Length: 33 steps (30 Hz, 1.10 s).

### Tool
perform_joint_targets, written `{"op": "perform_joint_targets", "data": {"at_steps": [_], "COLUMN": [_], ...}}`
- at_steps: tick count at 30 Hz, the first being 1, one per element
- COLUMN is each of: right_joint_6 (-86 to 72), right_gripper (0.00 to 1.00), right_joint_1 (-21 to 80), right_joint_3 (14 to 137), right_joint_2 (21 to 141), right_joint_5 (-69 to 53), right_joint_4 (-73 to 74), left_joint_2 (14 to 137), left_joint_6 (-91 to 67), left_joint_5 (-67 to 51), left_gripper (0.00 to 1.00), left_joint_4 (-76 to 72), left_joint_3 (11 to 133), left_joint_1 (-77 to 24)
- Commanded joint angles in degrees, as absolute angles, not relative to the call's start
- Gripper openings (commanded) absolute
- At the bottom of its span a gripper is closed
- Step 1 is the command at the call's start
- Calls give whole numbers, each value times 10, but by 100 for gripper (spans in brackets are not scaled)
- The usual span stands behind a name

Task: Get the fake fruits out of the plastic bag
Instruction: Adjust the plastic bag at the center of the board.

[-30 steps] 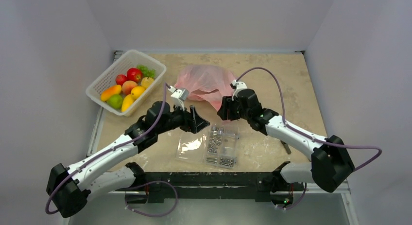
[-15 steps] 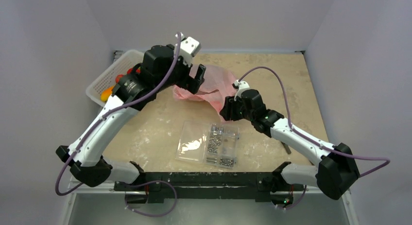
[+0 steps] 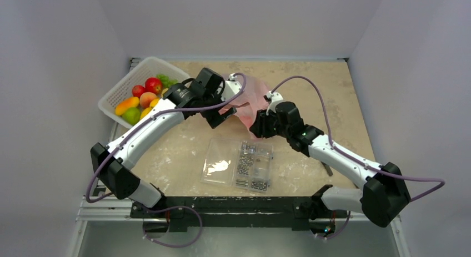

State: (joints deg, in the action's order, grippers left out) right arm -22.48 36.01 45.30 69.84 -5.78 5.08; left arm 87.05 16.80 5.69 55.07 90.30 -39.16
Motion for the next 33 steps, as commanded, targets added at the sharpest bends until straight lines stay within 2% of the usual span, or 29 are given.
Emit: {"op": "perform_joint_targets", "data": {"at_steps": [1,4,7,9,11,12,13,15,16,21,24,28,33], "right_joint_6": [-227,-229,-231,-234,-237,-246,-257,-273,-275,-278,-253,-234,-252], "right_gripper": [38,37,34,32,28,24,19,1,0,0,0,0,0], "right_joint_1": [362,362,362,362,362,362,362,361,361,354,353,357,361], "right_joint_3": [449,452,454,453,453,455,458,474,487,568,573,522,437], "right_joint_2": [701,704,706,705,706,709,713,727,736,777,774,775,784], "right_joint_5": [-77,-80,-72,-69,-63,-67,-56,-34,-24,60,73,-10,-68], "right_joint_4": [24,20,22,20,17,15,14,20,26,73,71,34,-9], "left_joint_2": [842,846,847,847,846,847,849,858,861,880,876,832,784], "left_joint_6": [211,219,213,203,182,159,116,21,-39,-237,-330,-390,-365], "left_joint_5": [91,135,189,217,255,286,307,336,331,180,120,47,4], "left_gripper": [95,86,68,48,7,0,0,0,0,0,0,0,0], "left_joint_4": [518,494,450,418,364,343,332,324,323,264,227,153,185], "left_joint_3": [878,861,854,848,838,839,847,876,891,951,968,892,791], "left_joint_1": [-397,-397,-397,-398,-397,-395,-389,-365,-345,-236,-187,-130,-99]}}
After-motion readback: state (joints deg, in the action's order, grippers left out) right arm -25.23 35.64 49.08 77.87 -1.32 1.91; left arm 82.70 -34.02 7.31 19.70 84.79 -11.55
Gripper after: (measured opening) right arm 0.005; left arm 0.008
